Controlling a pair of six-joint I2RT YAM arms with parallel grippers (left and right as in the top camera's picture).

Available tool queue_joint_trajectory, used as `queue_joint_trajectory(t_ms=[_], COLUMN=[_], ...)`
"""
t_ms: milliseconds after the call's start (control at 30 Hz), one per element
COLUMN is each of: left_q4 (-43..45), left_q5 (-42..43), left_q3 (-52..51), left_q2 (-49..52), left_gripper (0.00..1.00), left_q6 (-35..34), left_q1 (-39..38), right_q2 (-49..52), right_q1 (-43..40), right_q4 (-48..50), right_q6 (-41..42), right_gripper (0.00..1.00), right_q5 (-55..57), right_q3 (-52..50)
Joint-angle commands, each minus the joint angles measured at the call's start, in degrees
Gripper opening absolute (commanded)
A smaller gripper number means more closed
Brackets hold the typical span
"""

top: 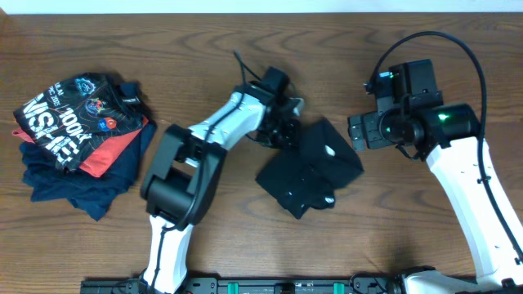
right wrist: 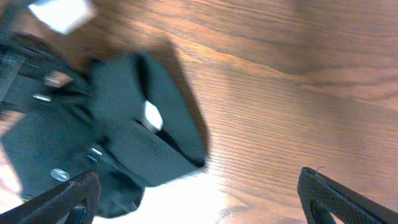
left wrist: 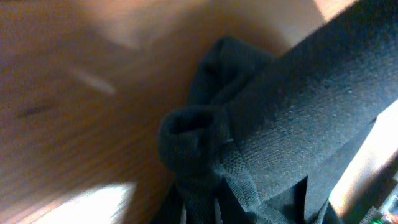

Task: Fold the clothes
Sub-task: 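Carry the folded shirt with the left gripper onto the left shirt stack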

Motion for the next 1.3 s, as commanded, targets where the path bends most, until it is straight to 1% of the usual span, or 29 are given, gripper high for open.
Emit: queue_joint_trajectory(t_ms=[0, 100, 200, 333, 433, 567, 733, 933, 1067, 1100, 1133, 1200, 1267], left_q4=[-2.47, -5.11, -6.47, -6.51, -6.16, -6.23, -5.27, -1.95, -1.25, -1.14, -0.96, -1.07, -1.44], left_q5=[-10.14, -15.63, -18.88, -20.83, -20.81, -20.81, -20.81, -21.07, -23.54, -23.54, -23.52, -23.30, -23.28], left_q3=[-0.02, -0.02, -0.02, -0.02, -0.02, -0.04, -0.04, -0.04, -0.04, -0.04, -0.04, -0.07, -0.04], left_q2=[-9.14, -16.31, -23.65, -31.39, -34.71, -36.00, -35.39, -33.55, -31.26, -30.58, -29.90, -28.46, -28.02], left_gripper=[0.06, 0.06, 0.06, 0.06, 0.06, 0.06, 0.06, 0.06, 0.07, 0.15, 0.46, 0.94, 1.00], left_q6=[0.04, -0.76, -1.77, -2.71, -2.73, -2.73, -2.69, -2.67, -2.69, -2.69, -2.71, -3.10, -3.96], left_q1=[5.29, 9.84, 15.39, 23.82, 30.32, 38.45, 46.66, 54.97, 59.69, 60.61, 61.55, 63.21, 63.93], right_q2=[-0.31, -0.31, -0.31, -0.31, -0.31, -0.31, -0.31, -0.31, -0.31, -0.31, -0.31, -0.31, -0.31], right_q1=[-1.97, -3.74, -5.29, -6.86, -7.58, -7.74, -7.74, -7.72, -7.72, -7.72, -7.72, -7.72, -7.72], right_q4=[-0.39, -0.66, -1.25, -1.95, -2.03, -2.01, -2.03, -2.12, -2.32, -2.38, -2.43, -2.43, -2.45], right_q6=[-0.39, -0.39, -0.42, -0.44, -0.44, -0.44, -0.39, -0.39, -0.39, -0.39, -0.42, -0.42, -0.42], right_gripper=[0.99, 0.99, 0.99, 0.99, 0.99, 0.99, 0.99, 0.99, 0.99, 0.99, 0.99, 0.99, 0.99], right_q5=[0.33, 0.33, 0.33, 0.33, 0.33, 0.33, 0.31, 0.28, 0.26, 0.26, 0.26, 0.26, 0.26], right_q3=[0.17, 0.17, 0.17, 0.17, 0.17, 0.17, 0.17, 0.17, 0.17, 0.17, 0.17, 0.17, 0.17])
